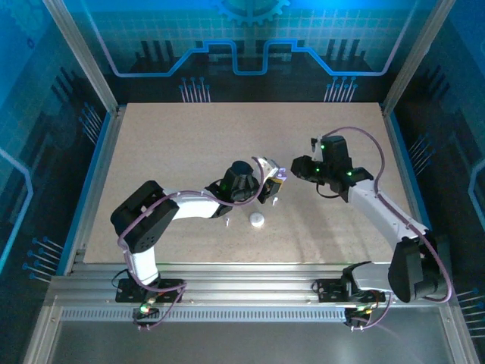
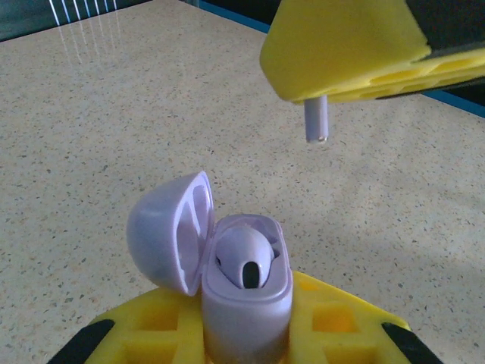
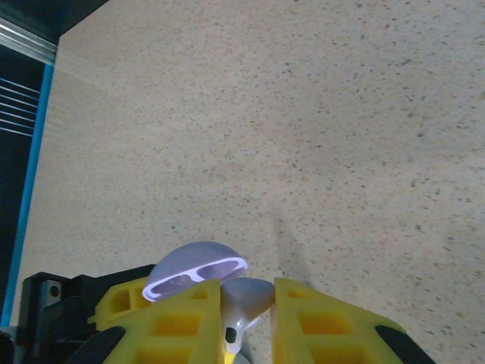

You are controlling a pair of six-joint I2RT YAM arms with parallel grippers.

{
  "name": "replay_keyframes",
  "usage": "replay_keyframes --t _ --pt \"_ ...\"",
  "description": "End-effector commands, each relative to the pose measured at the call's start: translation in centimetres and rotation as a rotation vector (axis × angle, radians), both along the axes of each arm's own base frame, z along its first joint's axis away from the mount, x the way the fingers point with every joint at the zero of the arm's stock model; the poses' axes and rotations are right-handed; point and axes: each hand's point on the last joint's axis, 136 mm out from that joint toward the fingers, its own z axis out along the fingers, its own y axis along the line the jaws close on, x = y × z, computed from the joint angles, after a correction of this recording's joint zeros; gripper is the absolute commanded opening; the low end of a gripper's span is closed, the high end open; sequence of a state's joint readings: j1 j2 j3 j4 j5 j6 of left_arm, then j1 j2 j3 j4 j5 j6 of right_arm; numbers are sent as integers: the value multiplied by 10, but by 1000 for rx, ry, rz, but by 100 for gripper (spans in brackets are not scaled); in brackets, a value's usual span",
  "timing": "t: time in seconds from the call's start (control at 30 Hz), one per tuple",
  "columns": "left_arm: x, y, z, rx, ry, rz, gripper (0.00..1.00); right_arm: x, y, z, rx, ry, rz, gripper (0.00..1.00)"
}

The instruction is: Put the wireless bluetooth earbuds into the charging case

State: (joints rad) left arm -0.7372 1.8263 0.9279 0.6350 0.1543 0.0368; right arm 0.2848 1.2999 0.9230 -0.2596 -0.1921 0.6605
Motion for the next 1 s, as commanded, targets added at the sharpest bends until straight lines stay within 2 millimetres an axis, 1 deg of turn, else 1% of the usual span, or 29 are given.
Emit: replay_keyframes --t 0.0,0.13,0.3,0.5,0.73,0.97 --pt "1 -11 24 -45 -72 -33 14 4 13 6 51 -29 7 19" --pt "1 -12 29 -51 -77 -36 14 5 21 4 63 -23 20 19" --pt "2 -12 33 -65 -85 -33 14 1 20 -3 38 1 27 19" --pt "3 -12 42 -106 -83 -16 14 0 21 -5 37 2 32 19" --pt "3 -11 49 -129 -95 -10 14 -1 25 -1 38 -11 37 19" --pt "3 -10 54 -137 -109 -5 14 -1 27 -3 32 -9 38 19"
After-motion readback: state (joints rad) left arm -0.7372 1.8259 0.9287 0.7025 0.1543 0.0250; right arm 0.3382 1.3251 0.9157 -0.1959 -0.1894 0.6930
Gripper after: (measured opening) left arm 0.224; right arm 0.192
